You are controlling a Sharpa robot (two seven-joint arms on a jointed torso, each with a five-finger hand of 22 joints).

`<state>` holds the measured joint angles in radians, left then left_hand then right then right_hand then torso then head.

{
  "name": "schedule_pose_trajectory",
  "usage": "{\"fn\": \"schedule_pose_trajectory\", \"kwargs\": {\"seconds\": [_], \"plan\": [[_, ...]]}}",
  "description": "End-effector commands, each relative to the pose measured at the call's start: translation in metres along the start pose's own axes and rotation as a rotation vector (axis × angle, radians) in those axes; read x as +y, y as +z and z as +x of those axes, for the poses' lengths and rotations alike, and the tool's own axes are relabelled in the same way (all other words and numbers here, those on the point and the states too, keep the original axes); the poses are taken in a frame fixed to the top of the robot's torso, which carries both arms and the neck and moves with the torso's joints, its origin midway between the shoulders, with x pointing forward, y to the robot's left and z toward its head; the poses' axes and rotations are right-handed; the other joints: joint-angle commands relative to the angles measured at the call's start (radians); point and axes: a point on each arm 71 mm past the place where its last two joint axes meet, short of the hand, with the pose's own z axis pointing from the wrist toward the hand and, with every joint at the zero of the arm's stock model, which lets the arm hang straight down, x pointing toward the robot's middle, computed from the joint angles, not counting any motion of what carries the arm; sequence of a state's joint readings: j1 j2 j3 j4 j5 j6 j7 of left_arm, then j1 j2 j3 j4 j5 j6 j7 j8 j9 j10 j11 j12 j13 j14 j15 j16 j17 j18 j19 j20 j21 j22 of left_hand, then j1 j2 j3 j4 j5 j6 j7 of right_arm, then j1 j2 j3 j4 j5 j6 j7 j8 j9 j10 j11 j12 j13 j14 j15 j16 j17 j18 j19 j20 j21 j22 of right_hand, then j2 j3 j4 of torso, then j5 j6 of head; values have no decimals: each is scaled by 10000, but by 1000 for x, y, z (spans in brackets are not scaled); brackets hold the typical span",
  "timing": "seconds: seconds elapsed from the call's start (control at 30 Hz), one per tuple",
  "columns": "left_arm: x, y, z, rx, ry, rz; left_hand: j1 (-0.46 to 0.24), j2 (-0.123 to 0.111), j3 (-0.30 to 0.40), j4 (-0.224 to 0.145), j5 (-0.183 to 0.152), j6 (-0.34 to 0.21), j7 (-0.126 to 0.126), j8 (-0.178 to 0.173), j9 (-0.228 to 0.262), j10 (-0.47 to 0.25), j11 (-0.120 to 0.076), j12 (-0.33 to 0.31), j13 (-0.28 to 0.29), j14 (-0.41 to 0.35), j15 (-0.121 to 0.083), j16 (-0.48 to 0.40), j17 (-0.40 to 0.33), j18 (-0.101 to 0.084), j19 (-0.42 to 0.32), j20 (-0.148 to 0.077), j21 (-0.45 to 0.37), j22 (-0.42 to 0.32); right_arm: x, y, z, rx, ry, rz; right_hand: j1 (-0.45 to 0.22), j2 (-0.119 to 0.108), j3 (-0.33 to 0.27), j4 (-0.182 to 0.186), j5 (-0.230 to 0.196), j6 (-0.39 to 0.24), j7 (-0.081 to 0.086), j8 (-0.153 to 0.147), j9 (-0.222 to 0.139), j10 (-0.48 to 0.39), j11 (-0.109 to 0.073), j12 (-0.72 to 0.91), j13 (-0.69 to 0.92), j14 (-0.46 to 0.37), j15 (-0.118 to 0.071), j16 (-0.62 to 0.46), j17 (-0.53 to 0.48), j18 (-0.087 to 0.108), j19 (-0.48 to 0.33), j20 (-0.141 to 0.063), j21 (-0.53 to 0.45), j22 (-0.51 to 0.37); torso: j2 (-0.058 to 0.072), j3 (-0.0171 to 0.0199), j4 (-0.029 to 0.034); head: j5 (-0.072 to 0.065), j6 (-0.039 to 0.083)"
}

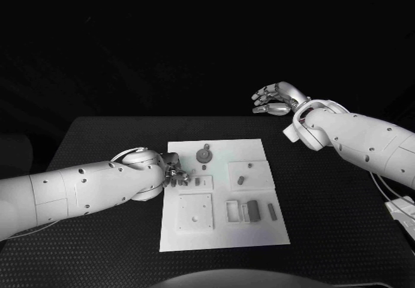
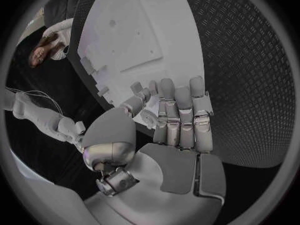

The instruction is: Assemble the parts on the task board

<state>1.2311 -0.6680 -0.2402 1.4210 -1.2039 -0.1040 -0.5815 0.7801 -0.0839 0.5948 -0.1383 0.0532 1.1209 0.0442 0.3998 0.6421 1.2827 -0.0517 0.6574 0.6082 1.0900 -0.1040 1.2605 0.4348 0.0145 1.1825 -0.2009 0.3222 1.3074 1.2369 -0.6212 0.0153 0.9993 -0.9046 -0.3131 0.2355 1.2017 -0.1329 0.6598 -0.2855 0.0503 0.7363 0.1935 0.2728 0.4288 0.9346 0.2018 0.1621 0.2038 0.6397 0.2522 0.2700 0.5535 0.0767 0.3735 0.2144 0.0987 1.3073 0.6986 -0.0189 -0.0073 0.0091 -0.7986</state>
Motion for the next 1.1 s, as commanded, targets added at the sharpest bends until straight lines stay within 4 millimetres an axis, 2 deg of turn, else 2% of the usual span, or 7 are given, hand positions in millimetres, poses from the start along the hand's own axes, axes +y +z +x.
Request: {"fn": "schedule_pose_trajectory", "kwargs": {"seconds": [0.03, 0.6, 1.1], "plan": [[-1, 0, 0, 34, -9, 37, -154, 112, -415, -105, -30, -58, 48, -20, 30, -82, -11, 39, 23, -40, -56, 57, -30, -90, -77, -40, 61, 224, 1, 0, 1, 133, 11, -109, -63, -8, -40, 11, -8, -66, 370, 64, -8, -80, -3, 52, -11, -67, 17, -33, -12, -174, -69, 4, 38, 270, -3, 0, -4, -2, 1], [-3, 0, 1, -26, -67, 154, -287, 46, -621, -29, -34, -54, 38, -16, 34, -80, -21, 41, 27, -45, -72, 84, -63, -85, -87, -55, 67, 208, 1, 0, 1, 137, 11, -104, -65, -20, -39, 8, -7, -74, 371, 66, -11, -86, -2, 53, -18, -75, 18, -33, -13, -178, -75, 0, 44, 270, -4, -3, 3, -20, -9], [-3, -1, 2, -27, -180, 181, -184, 123, -640, -61, -31, -11, 11, 10, 47, -35, -48, 66, 40, -9, -95, 124, -81, -71, -50, -78, 95, 210, -1, -1, 1, 135, 7, -83, -66, -21, -36, 9, -7, -77, 372, 70, -12, -87, -2, 56, -23, -78, 19, -32, -13, -182, -79, -2, 50, 270, -3, -3, 1, -40, -23]]}}
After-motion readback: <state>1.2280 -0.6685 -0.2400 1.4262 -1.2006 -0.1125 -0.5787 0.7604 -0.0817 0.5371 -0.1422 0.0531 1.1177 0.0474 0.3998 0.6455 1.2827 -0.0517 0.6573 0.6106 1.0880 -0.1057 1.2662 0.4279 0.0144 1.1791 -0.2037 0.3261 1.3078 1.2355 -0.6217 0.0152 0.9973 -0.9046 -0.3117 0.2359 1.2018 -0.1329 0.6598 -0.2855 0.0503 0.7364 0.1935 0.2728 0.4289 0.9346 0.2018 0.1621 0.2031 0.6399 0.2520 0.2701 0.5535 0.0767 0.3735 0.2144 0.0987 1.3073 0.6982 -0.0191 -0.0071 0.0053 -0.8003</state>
